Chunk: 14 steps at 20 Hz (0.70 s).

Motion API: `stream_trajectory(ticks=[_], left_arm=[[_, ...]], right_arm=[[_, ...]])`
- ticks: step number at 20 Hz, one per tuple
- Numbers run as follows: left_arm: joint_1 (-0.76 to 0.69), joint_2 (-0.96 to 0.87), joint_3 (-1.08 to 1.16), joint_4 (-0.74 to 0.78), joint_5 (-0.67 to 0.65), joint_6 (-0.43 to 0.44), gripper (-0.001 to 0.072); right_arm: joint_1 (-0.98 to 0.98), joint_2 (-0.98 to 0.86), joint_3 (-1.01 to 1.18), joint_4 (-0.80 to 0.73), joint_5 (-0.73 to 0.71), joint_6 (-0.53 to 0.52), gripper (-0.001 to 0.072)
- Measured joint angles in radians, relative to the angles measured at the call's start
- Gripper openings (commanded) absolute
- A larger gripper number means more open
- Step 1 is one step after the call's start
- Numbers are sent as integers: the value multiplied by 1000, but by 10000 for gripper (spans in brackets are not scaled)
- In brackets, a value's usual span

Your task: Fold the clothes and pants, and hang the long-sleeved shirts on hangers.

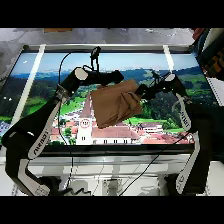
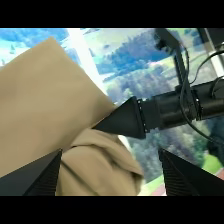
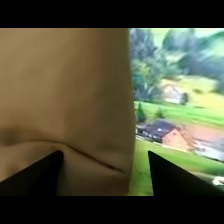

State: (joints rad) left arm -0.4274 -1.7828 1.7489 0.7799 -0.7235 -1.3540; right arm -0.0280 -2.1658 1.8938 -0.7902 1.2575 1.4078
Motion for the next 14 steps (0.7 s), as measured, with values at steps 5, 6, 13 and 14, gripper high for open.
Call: stream_trajectory(ticks=[5, 6, 13, 14], left_arm=[[15, 2, 0, 63, -5, 0, 704], [23, 5, 0, 71, -13, 0, 704], [104, 105, 0, 174, -100, 96, 90], [116, 130, 0, 194, -118, 101, 86]], right_arm=[[80, -46, -3, 84, 60, -30, 77], [96, -48, 0, 115, 59, -54, 40], [87, 6, 98, 277, 53, -135, 38], [63, 35, 108, 289, 45, -138, 39]])
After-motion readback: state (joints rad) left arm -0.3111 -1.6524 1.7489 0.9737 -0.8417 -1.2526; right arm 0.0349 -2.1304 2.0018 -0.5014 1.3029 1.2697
